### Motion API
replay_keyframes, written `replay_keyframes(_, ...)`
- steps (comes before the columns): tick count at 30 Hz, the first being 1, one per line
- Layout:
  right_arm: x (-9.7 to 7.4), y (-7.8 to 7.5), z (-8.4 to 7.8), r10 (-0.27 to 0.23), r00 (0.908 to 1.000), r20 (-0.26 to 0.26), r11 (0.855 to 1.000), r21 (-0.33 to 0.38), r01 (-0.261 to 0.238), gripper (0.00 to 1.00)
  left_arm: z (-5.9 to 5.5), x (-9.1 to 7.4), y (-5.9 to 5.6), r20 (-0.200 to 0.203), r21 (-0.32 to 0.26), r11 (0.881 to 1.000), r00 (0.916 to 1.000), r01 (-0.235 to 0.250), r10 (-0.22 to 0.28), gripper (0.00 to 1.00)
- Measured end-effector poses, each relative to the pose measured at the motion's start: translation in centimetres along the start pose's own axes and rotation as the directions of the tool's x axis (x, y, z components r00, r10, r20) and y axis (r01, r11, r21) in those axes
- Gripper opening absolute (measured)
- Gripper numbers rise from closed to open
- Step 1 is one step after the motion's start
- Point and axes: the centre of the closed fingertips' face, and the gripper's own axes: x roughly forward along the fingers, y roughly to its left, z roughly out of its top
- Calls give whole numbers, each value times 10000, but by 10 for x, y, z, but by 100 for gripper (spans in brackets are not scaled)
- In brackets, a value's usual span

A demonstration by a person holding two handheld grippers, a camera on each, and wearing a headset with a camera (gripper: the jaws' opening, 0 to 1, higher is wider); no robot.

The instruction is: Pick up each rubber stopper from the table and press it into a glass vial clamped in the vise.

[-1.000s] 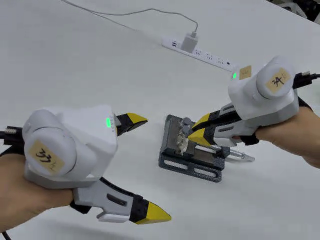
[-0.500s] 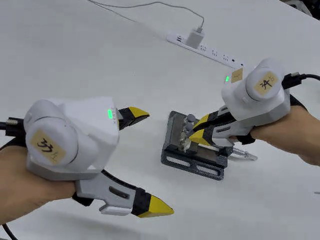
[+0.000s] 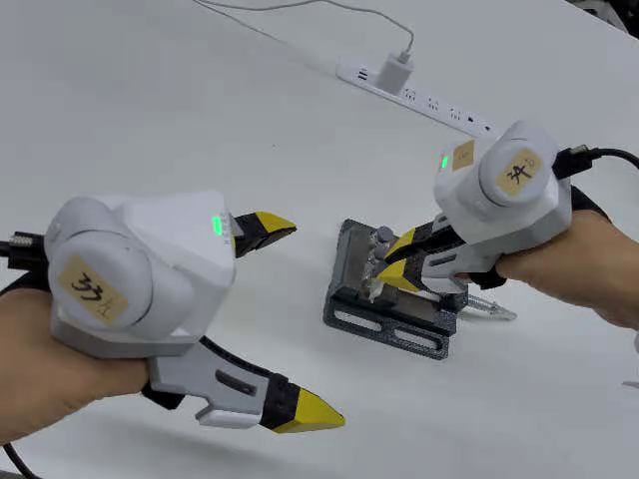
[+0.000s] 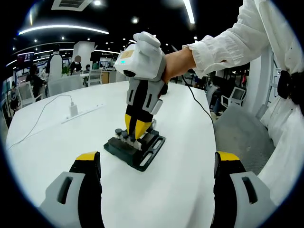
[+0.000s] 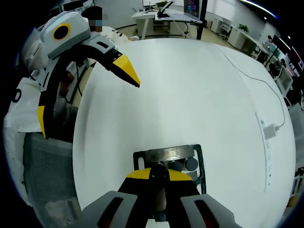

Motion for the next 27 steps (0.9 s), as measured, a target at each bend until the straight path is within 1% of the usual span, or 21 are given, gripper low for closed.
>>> replay_keyframes(9,2,2,1,-31,9991,-421,9997,-264,20,5,2,0,0,122,-53,10000,9999,-2,3,98)
replay_keyframes(11,3,-1,0,-68,9986,-521,9994,-339,50,5,2,0,1,137,-90,10000,9999,-33,34,98)
replay_keyframes(13,4,-2,-1,-63,9987,-512,9999,-164,55,5,3,0,1,167,-102,9999,9999,-7,9,98)
replay_keyframes(16,4,-2,-1,-60,9985,-547,9998,-199,49,4,4,1,2,191,-95,10000,9998,-19,21,98)
replay_keyframes(20,6,-4,-1,42,9972,-746,9998,-183,-55,4,6,2,3,280,-149,9999,9996,-3,7,97)
replay_keyframes(21,6,-3,-1,41,9972,-742,9999,-145,-52,4,7,2,3,286,-171,9999,9996,15,-10,97)
replay_keyframes(23,6,-3,-3,2,9979,-653,9995,-303,-22,5,7,3,2,304,-185,9998,9995,27,-21,96)
replay_keyframes(27,6,-4,-3,30,9986,-522,9996,-272,-44,6,8,4,1,304,-195,9998,9995,60,-54,96)
